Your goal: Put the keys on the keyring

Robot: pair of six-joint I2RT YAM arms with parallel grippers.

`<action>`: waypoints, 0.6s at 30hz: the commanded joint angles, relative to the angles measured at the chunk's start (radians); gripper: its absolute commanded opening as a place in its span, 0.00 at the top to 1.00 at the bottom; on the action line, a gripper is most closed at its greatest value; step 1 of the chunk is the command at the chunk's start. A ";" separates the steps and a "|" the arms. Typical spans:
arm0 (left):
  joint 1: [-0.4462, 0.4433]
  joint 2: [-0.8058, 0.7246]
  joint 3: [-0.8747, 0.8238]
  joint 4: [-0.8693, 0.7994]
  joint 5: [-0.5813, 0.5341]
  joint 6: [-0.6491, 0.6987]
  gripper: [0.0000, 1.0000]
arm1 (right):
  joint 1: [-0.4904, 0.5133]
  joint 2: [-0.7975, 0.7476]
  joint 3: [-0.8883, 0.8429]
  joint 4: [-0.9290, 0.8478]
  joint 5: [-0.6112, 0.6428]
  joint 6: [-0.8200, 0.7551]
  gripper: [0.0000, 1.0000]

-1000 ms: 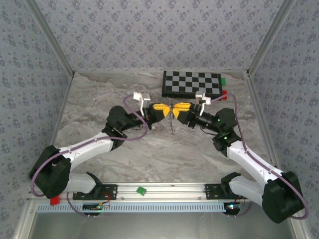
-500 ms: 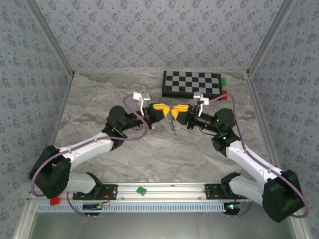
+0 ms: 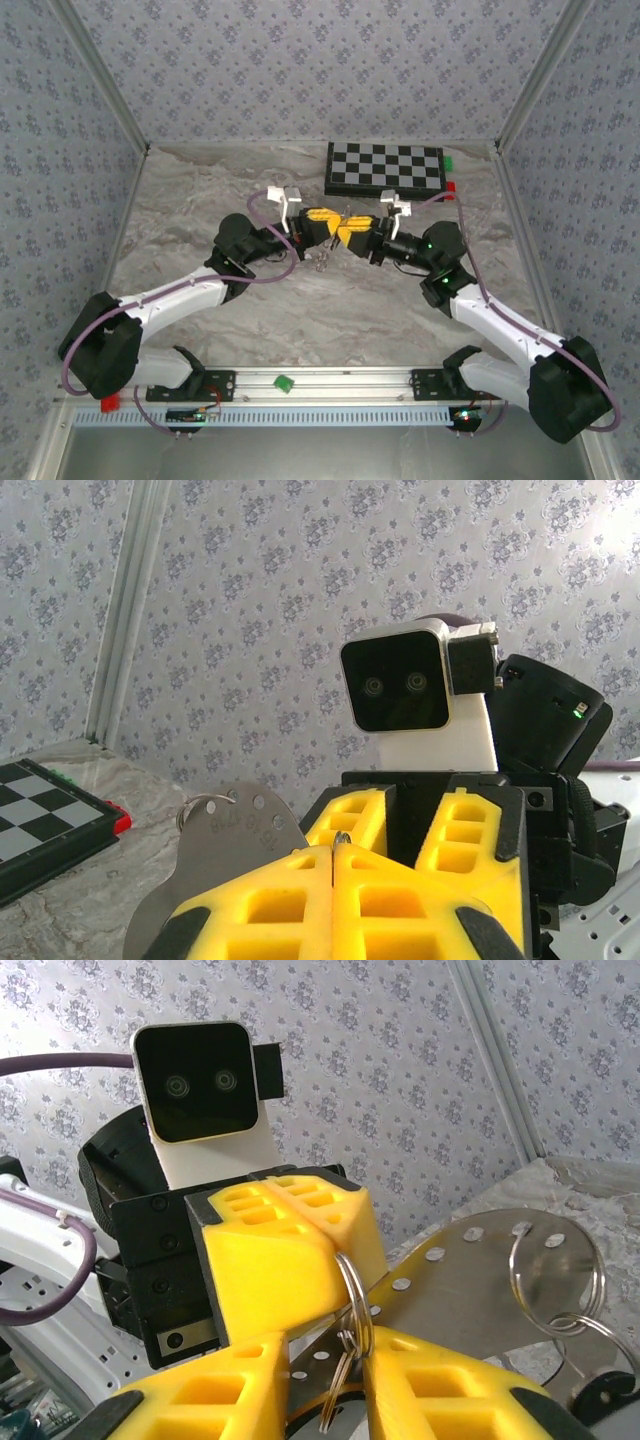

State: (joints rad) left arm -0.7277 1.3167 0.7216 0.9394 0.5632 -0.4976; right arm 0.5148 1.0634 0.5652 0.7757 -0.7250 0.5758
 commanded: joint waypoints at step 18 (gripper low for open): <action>-0.002 -0.014 0.009 0.062 0.006 -0.013 1.00 | -0.024 -0.039 -0.018 0.066 0.027 0.011 0.74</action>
State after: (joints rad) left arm -0.7277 1.3167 0.7166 0.9432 0.5632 -0.4995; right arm 0.4931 1.0168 0.5335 0.7914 -0.6941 0.5728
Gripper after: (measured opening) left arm 0.045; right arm 0.270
